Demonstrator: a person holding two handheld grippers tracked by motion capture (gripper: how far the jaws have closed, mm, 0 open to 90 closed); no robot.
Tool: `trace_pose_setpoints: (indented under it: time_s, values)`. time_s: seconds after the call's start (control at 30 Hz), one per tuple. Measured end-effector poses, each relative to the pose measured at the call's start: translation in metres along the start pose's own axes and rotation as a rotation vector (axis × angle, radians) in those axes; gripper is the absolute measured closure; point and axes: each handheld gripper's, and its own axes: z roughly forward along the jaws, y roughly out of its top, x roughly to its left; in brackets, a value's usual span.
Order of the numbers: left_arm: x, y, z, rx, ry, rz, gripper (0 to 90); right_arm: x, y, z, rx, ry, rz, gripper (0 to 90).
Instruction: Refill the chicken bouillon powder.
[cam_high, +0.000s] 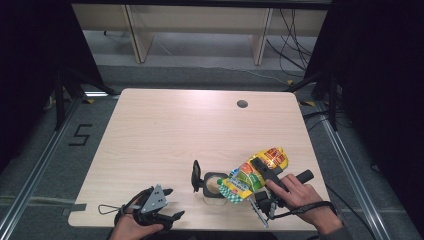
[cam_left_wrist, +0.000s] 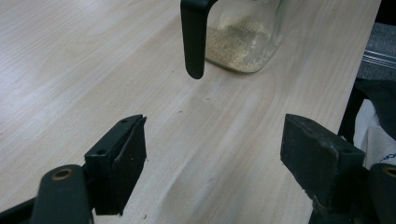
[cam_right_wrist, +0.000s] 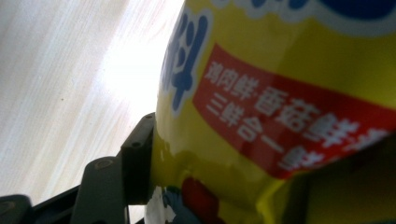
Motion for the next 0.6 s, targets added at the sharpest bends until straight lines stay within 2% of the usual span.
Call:
trace_pose_setpoints:
  time_s: [0.03, 0.17, 0.37, 0.4, 0.43, 0.47, 0.57, 0.6]
  values:
    - [0.0000, 0.0000, 0.0000, 0.000, 0.000, 0.000, 22.1, -0.0017, -0.0009, 0.0004, -0.013, 0.002, -0.013, 39.1]
    - [0.0001, 0.0000, 0.0000, 0.000, 0.001, 0.001, 22.1, -0.0018, -0.0006, -0.0010, 0.005, 0.013, -0.004, 39.0]
    - [-0.0001, 0.0001, 0.0000, 0.000, 0.000, 0.000, 22.1, -0.0016, -0.0008, -0.0007, -0.011, -0.003, -0.004, 39.0]
    - [-0.0001, 0.0001, 0.0000, 0.000, 0.000, 0.001, 22.1, -0.0025, -0.0013, -0.0004, -0.021, -0.002, -0.026, 39.0]
    - [-0.0001, 0.0001, 0.0000, 0.000, 0.000, 0.001, 22.1, -0.0025, -0.0013, -0.0004, -0.021, -0.002, -0.026, 39.0]
    - [-0.0001, 0.0001, 0.0000, 0.000, -0.001, 0.000, 22.1, -0.0015, -0.0009, -0.0009, -0.010, -0.008, -0.003, 39.1]
    - [-0.0001, 0.0001, 0.0001, 0.000, -0.001, 0.001, 22.1, -0.0016, -0.0009, -0.0009, -0.012, -0.006, -0.003, 39.0]
    - [-0.0001, 0.0001, 0.0001, 0.000, 0.000, 0.001, 22.1, -0.0017, -0.0010, -0.0007, -0.016, -0.001, -0.017, 39.0]
